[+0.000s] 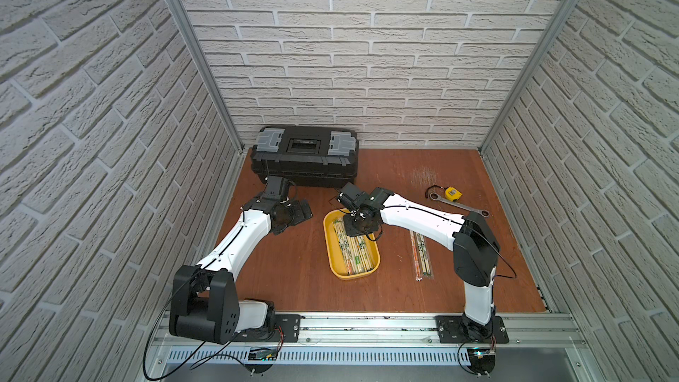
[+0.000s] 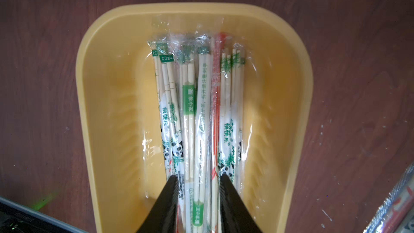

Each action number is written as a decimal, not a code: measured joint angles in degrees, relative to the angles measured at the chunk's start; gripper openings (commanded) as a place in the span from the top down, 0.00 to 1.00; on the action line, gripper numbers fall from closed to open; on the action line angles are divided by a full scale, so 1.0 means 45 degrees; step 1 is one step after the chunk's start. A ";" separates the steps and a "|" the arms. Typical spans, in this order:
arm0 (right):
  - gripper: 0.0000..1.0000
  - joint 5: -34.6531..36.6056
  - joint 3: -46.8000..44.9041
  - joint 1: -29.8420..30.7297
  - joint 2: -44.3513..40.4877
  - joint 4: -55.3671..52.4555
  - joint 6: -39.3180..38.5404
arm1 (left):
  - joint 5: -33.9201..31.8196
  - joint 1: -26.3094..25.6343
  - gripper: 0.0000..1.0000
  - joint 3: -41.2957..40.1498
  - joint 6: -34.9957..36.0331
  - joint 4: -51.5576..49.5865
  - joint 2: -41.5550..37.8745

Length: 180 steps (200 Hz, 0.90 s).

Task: Take the paired disposable chopsticks out of the storage box
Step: Pick up the paired disposable chopsticks from the storage box.

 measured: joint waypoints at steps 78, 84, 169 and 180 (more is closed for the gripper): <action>0.72 -0.0175 0.0272 -0.0010 0.1292 0.0068 -0.0238 | 0.0107 0.0049 0.02 0.0000 0.0092 0.0000 0.0005; 0.73 -0.0175 0.0272 -0.0010 0.1292 0.0073 -0.0238 | 0.0117 0.0053 0.02 0.0000 0.0092 0.0000 0.0015; 0.75 -0.0214 0.0330 -0.0136 0.1817 0.0160 -0.0335 | 0.0141 0.0087 0.02 0.0000 0.0185 0.0000 0.0053; 0.76 -0.0214 0.0330 -0.0146 0.1817 0.0165 -0.0340 | 0.0141 0.0087 0.02 0.0000 0.0180 0.0005 0.0053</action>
